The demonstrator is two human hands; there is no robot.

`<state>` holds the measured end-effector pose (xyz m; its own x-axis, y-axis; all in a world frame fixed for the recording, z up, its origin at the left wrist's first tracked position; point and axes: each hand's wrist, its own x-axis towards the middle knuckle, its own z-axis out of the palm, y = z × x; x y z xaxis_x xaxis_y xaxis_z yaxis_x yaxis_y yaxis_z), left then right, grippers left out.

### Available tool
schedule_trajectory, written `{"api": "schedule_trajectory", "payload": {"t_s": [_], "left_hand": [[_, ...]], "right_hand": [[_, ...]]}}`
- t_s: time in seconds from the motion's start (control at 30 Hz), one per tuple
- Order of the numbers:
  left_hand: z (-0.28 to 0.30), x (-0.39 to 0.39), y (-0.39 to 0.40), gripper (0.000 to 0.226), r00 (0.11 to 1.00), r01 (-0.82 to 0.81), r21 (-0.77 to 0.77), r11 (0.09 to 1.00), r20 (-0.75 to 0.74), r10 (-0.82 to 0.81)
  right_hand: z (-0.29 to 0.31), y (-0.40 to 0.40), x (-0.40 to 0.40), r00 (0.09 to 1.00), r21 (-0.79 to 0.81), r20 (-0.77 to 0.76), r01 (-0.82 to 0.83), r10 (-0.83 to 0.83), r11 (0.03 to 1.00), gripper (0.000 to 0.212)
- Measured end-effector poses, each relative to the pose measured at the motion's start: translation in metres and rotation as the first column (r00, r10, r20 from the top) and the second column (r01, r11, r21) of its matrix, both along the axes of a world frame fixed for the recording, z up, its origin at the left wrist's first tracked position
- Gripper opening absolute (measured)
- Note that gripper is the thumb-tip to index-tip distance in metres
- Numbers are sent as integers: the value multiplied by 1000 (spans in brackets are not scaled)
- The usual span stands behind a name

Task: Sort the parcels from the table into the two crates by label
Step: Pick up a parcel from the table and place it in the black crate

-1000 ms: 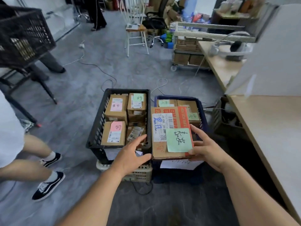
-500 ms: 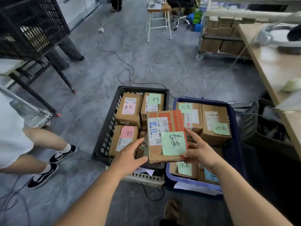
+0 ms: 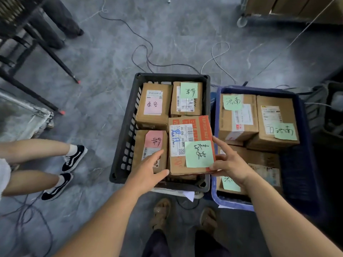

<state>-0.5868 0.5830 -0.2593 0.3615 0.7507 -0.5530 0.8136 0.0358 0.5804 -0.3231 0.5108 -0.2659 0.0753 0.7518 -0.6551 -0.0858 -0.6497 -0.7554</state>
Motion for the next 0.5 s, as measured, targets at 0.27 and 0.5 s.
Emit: {"api": "schedule_trajectory", "payload": {"t_s": [0.27,0.5], "left_hand": [[-46,4,44,60,998,22,-133,991,55,-14],[-81,14,51,59,998,-5,-176,984,61,16]], "right_hand": [[-33,19,-36,994,-46,87,67,-63,997,88],[-43,47,-73,843,-306,465,-132,269,943,86]]}}
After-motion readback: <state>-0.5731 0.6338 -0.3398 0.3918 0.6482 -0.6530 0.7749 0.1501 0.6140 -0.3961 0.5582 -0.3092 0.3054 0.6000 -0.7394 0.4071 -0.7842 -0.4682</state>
